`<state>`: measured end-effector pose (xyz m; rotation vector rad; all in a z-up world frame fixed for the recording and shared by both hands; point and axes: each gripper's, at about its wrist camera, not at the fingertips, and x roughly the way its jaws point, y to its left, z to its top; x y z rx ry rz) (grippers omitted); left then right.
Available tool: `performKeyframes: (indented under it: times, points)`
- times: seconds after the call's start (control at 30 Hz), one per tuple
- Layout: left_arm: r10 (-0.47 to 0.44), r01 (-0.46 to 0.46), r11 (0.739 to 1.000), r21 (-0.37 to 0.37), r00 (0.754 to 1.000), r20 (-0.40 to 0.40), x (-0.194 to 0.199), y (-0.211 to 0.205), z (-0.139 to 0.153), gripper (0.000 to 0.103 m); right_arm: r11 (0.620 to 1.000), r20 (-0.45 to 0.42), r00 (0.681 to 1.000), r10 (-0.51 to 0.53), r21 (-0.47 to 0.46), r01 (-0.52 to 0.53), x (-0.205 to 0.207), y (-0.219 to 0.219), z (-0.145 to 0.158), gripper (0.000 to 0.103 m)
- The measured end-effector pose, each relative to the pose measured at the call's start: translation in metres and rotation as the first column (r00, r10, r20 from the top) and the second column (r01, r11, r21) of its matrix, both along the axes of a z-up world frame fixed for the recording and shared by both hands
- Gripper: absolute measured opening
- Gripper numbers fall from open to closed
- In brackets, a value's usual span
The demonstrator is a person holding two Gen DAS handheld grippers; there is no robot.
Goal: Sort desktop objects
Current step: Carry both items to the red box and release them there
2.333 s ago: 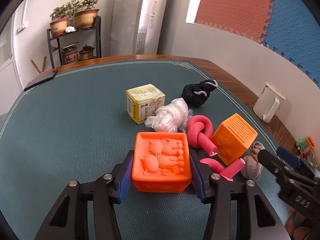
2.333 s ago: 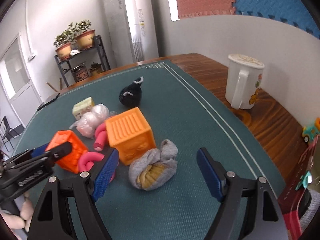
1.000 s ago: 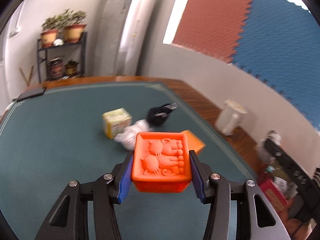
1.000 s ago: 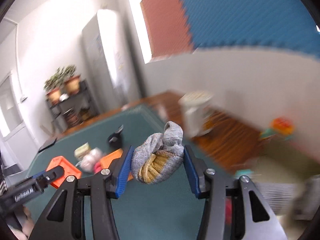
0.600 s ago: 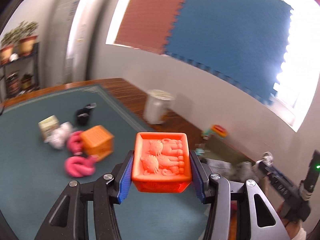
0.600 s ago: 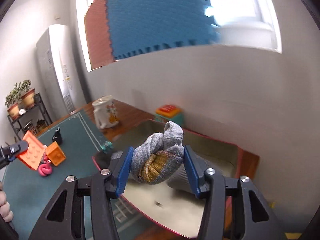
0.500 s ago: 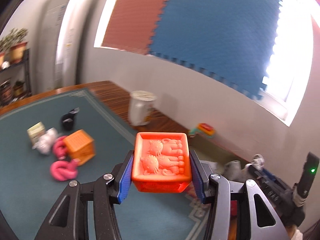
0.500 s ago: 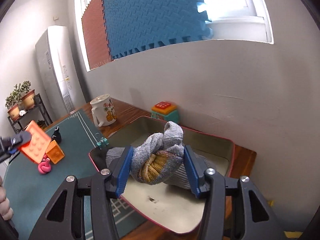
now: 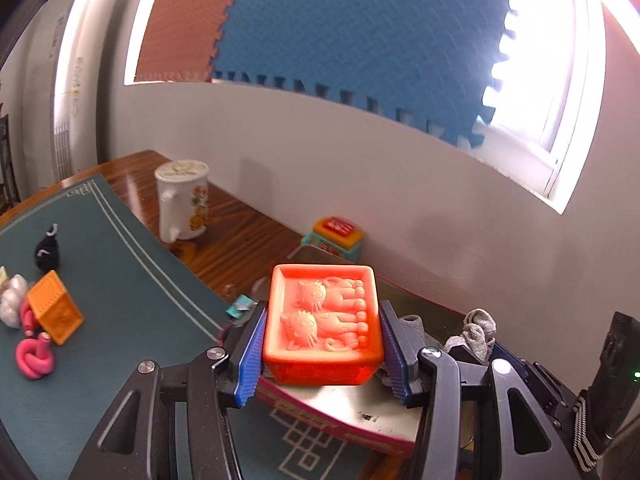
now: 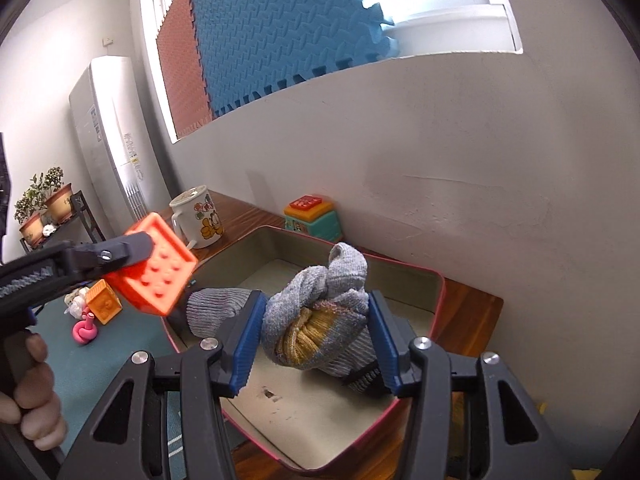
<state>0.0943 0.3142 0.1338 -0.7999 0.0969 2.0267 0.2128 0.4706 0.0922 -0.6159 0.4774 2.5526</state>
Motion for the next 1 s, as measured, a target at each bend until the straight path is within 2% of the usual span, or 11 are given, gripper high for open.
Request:
performKeyframes:
  times: [0.1, 0.2, 0.23, 0.27, 0.3, 0.37, 0.5, 0.63, 0.77, 0.87, 1.0]
  points:
    - [-0.032, 0.032, 0.999, -0.023, 0.999, 0.002, 0.003, 0.013, -0.006, 0.054, 1.0, -0.002, 1.0, -0.006, -0.007, 0.006, 0.001, 0.002, -0.002, 0.058]
    - [-0.086, 0.086, 0.995, -0.046, 0.996, 0.009, 0.009, 0.023, -0.01, 0.054, 1.0, -0.015, 1.0, -0.013, -0.025, 0.013, 0.004, 0.005, -0.002, 0.079]
    - [-0.097, 0.097, 0.994, -0.053, 0.995, 0.016, 0.01, 0.025, -0.011, 0.054, 1.0, -0.022, 1.0, -0.019, -0.026, 0.019, 0.007, 0.004, -0.002, 0.08]
    - [-0.102, 0.102, 0.993, -0.05, 0.995, 0.019, 0.011, 0.024, -0.011, 0.059, 0.999, -0.026, 0.999, -0.024, -0.023, 0.023, 0.008, 0.004, -0.001, 0.08]
    - [-0.099, 0.099, 0.994, -0.045, 0.995, 0.018, 0.011, 0.022, -0.009, 0.069, 0.999, -0.032, 0.999, -0.027, -0.022, 0.026, 0.01, 0.003, 0.0, 0.08]
    - [-0.066, 0.066, 0.998, -0.016, 0.998, 0.012, 0.009, 0.01, -0.003, 0.078, 0.999, -0.042, 0.999, -0.033, -0.024, 0.032, 0.011, 0.002, 0.003, 0.08]
    - [0.012, -0.013, 0.999, 0.033, 1.0, 0.014, -0.003, -0.026, 0.016, 0.079, 0.999, -0.067, 0.997, -0.035, -0.034, 0.032, 0.015, -0.006, 0.009, 0.08]
    - [0.127, -0.127, 0.991, 0.041, 0.992, 0.007, -0.021, -0.075, 0.026, 0.079, 0.999, -0.09, 0.996, -0.005, -0.051, 0.0, 0.01, -0.023, 0.015, 0.08]
    - [0.278, -0.278, 0.96, 0.022, 0.961, 0.007, -0.039, -0.143, 0.028, 0.079, 0.994, -0.09, 0.992, 0.09, -0.062, -0.095, -0.006, -0.063, 0.018, 0.08]
    - [0.381, -0.381, 0.924, 0.014, 0.924, 0.026, -0.051, -0.2, 0.025, 0.086, 0.983, -0.084, 0.982, 0.17, -0.056, -0.175, -0.019, -0.102, 0.024, 0.08]
    - [0.488, -0.488, 0.873, 0.009, 0.872, 0.038, -0.066, -0.274, 0.021, 0.088, 0.973, -0.078, 0.97, 0.229, -0.019, -0.231, -0.025, -0.153, 0.039, 0.081]
